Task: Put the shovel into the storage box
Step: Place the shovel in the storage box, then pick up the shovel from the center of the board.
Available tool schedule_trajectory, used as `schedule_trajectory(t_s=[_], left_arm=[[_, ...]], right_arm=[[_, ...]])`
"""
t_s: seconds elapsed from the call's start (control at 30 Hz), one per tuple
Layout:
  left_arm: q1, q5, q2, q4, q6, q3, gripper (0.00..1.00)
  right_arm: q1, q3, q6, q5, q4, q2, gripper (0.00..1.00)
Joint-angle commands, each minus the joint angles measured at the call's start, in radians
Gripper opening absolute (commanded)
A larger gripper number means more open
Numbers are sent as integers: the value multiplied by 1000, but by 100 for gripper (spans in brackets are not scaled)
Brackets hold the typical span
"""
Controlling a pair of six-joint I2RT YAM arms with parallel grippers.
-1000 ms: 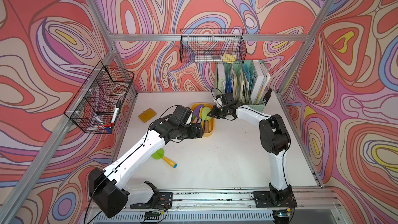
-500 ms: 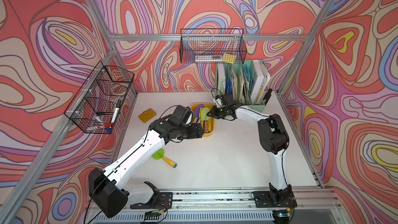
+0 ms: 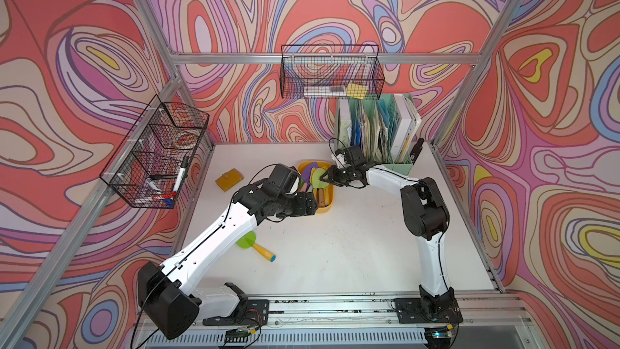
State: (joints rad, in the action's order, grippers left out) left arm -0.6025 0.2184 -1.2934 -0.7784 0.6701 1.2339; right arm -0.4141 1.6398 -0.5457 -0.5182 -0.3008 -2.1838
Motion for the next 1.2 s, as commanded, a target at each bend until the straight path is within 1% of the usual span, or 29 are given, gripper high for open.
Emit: schedule_trajectory(t_s=[0.0,0.23,0.47,0.57,0.67,0.8,0.97,1.17], left_arm=[[-6,-1,5,-17,-3,-7,82],[-5,-22,11,-45,18,-20,82],[-5,-28,20,-67,47,-22,82],[-5,-39,28,-93,80,-28,82],[-5,-64,35,-139,135,-41,82],[-6,-125,56,-203,269,-101,82],[-1,-152,108,-176,441,-270,79],[40,-214,223,-110,612,-463,77]], right_arm=[[5,3,9,61,-70,19,37],[6,32,17,143,-154,40,40],[6,39,21,173,-180,68,40],[5,37,26,173,-187,83,40],[6,28,27,175,-189,110,40],[6,6,39,173,-194,166,40],[5,-42,75,140,-206,257,39],[4,-112,138,86,-242,339,38]])
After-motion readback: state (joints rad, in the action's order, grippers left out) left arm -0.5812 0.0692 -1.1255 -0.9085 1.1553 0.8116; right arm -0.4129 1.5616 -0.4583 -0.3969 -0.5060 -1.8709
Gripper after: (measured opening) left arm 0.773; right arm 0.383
